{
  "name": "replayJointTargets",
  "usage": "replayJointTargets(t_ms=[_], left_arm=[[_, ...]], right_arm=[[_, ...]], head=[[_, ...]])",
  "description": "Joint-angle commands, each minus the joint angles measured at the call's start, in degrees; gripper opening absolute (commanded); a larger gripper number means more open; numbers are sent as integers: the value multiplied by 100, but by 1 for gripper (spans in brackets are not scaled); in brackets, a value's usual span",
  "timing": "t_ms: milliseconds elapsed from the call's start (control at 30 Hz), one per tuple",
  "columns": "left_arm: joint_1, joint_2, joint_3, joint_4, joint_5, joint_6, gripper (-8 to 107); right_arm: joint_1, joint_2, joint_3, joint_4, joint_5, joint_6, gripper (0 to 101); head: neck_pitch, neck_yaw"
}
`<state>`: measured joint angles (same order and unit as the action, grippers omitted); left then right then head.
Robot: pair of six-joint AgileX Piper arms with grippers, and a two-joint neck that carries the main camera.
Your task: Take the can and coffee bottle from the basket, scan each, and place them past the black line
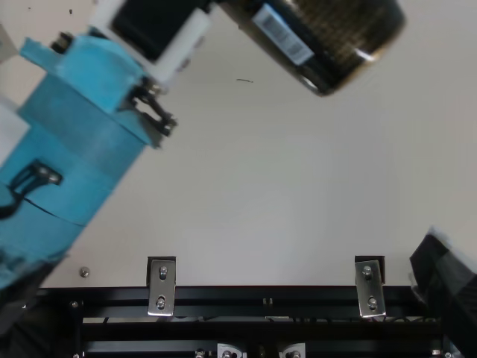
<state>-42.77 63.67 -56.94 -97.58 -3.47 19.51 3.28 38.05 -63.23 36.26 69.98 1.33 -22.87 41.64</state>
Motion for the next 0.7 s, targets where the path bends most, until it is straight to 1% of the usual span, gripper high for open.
replayJointTargets(t_ms=[0, 133, 233, 267, 367, 433, 567, 667], left_arm=[[-365, 79, -92, 344, -319, -422, 10], [-971, 298, -181, 1096, -868, -1295, 10], [-1438, 531, -138, 1745, -1337, -2080, 10], [-1053, 422, -170, 1128, -942, -1304, 10], [-1391, 546, -142, 1586, -1250, -1844, 10], [-1434, 534, -142, 1734, -1345, -2029, 10], [-1422, 534, -142, 1733, -1333, -2086, 10], [-1422, 534, -142, 1733, -1333, -2086, 10]], right_arm=[[0, 0, 0, 0, 0, 0, 101], [0, 0, 0, 0, 0, 0, 101], [0, 0, 0, 0, 0, 0, 101], [0, 0, 0, 0, 0, 0, 101], [0, 0, 0, 0, 0, 0, 101], [0, 0, 0, 0, 0, 0, 101], [0, 0, 0, 3, 0, 0, 101], [0, 0, 0, 3, 0, 0, 101]], head=[[-109, 91], [-109, 91], [-109, 91], [-109, 91], [-106, 86], [-95, 66], [-71, -124], [-54, -545]])
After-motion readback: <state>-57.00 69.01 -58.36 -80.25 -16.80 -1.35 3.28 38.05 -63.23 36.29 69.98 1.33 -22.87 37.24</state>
